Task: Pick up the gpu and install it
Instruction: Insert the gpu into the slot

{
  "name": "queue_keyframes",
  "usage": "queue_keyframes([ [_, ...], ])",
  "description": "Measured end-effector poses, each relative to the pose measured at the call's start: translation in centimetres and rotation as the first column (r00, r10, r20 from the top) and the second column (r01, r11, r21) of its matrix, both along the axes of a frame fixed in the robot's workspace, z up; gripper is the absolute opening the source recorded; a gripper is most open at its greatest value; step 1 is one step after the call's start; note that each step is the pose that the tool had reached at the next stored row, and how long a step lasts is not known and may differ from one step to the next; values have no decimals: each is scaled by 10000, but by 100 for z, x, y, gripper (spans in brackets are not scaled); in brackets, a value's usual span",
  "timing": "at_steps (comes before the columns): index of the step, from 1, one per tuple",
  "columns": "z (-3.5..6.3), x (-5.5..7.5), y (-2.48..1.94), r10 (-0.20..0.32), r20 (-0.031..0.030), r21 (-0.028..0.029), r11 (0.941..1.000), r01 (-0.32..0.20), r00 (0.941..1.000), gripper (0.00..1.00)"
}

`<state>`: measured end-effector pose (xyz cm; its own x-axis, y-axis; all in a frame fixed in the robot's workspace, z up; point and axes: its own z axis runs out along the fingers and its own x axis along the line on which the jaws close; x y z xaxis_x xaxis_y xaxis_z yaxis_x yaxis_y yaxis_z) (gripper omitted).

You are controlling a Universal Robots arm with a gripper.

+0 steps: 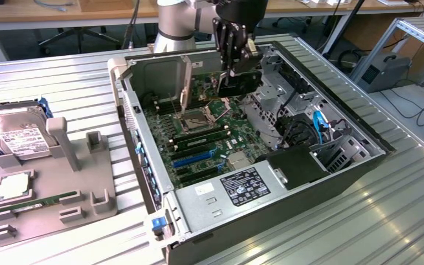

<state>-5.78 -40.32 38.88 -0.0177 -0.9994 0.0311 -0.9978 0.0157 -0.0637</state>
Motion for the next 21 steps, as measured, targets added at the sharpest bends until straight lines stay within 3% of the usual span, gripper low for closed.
queue_keyframes([
  [21,0,0,0,598,0,0,9982,-598,9982,27],
])
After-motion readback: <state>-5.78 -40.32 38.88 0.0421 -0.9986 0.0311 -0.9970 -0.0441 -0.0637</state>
